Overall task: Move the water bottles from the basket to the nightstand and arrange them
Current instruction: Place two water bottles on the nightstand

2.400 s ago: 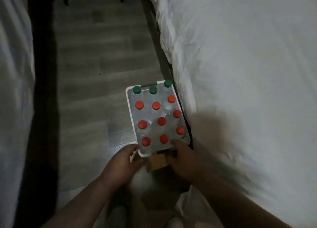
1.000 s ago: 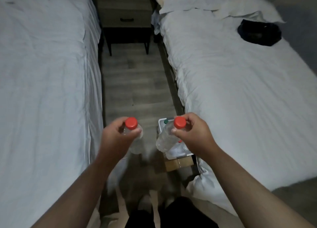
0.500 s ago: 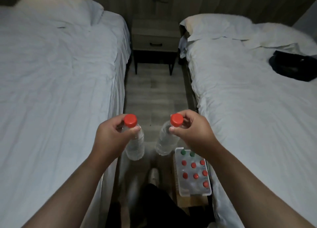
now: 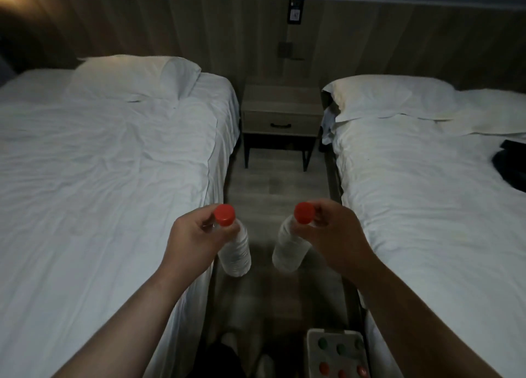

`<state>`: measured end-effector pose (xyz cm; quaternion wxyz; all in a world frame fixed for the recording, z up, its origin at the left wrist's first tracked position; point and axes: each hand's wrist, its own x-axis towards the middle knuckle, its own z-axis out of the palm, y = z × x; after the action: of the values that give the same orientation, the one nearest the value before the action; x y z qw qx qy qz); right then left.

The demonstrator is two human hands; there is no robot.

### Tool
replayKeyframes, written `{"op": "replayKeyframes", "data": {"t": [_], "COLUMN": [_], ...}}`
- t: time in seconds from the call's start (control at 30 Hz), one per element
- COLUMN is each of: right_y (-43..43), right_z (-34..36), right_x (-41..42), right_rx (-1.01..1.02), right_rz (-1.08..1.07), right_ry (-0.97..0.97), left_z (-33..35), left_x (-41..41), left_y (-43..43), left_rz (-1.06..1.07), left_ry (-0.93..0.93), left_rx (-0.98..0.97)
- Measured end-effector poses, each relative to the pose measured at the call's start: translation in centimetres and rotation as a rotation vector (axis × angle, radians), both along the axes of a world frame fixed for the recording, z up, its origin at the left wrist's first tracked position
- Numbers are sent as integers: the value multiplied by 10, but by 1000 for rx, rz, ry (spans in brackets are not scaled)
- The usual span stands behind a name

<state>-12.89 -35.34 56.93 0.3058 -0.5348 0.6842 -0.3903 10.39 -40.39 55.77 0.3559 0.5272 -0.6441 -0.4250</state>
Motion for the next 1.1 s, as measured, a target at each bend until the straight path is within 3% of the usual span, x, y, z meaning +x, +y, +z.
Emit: {"op": "replayKeyframes", "data": {"t": [0.37,0.57,0.67,0.9,1.1], "right_y": [-144,-223,-255,-312,-361], "right_z": [-14,-12,-16,-12,-21], "right_x": [-25,-43,-54,-95,-147], "right_rx": [51,125,139,109,108], "right_rz": [-53,-81,-115,-158,-138], "right_ry": [-5,30,43,162,80], "left_z": [-15,-22,-24,-26,-31], "left_x": [-32,-50,-66,-107,-158], "left_y": [-154,-252,-293,-363,-412], "left_rz": [13,-65,-106,-166,-142], "left_ry": [-110,-154,-196,-177,-134], "left_rx": [-16,53,-10,-34,-15]}}
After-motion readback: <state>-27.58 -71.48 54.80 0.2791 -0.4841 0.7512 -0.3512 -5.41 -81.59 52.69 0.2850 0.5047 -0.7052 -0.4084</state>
